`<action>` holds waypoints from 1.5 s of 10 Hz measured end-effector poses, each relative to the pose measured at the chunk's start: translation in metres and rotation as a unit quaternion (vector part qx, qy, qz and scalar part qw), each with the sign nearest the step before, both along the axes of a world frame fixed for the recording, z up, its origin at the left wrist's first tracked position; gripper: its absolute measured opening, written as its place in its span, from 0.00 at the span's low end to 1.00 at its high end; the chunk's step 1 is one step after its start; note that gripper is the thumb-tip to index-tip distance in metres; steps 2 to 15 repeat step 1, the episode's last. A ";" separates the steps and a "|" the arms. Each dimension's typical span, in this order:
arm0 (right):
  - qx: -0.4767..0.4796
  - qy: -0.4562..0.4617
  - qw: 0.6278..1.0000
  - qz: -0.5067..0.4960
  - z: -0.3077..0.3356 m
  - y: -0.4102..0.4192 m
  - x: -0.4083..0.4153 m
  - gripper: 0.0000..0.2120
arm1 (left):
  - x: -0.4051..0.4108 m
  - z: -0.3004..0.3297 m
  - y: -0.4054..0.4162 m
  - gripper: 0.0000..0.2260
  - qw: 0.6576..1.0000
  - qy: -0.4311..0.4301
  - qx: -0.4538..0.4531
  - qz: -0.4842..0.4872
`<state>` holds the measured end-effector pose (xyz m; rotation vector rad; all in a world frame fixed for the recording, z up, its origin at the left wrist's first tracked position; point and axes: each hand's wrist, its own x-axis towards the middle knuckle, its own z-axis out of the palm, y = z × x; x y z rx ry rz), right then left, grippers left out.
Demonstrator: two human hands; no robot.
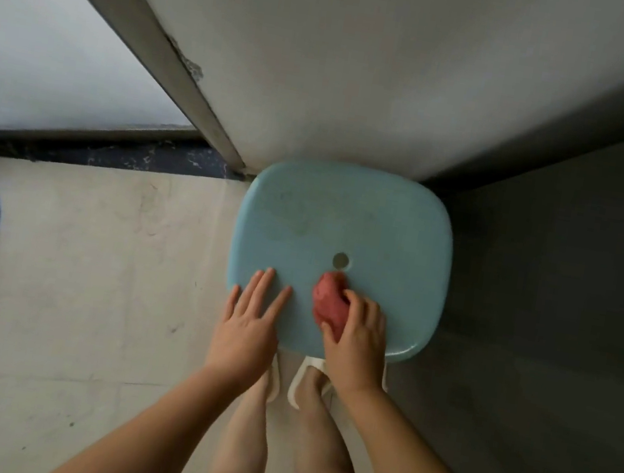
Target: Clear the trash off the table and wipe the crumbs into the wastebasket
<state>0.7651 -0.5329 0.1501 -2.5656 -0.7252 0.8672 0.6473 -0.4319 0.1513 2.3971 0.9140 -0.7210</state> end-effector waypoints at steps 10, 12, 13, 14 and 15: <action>0.010 0.043 0.995 -0.084 0.032 -0.018 0.001 0.34 | -0.003 0.020 0.010 0.30 0.995 0.068 -0.067 -0.029; 0.010 0.043 0.995 -0.084 0.032 -0.018 0.001 0.34 | -0.003 0.020 0.010 0.30 0.995 0.068 -0.067 -0.029; 0.010 0.043 0.995 -0.084 0.032 -0.018 0.001 0.34 | -0.003 0.020 0.010 0.30 0.995 0.068 -0.067 -0.029; 0.010 0.043 0.995 -0.084 0.032 -0.018 0.001 0.34 | -0.003 0.020 0.010 0.30 0.995 0.068 -0.067 -0.029; 0.010 0.043 0.995 -0.084 0.032 -0.018 0.001 0.34 | -0.003 0.020 0.010 0.30 0.995 0.068 -0.067 -0.029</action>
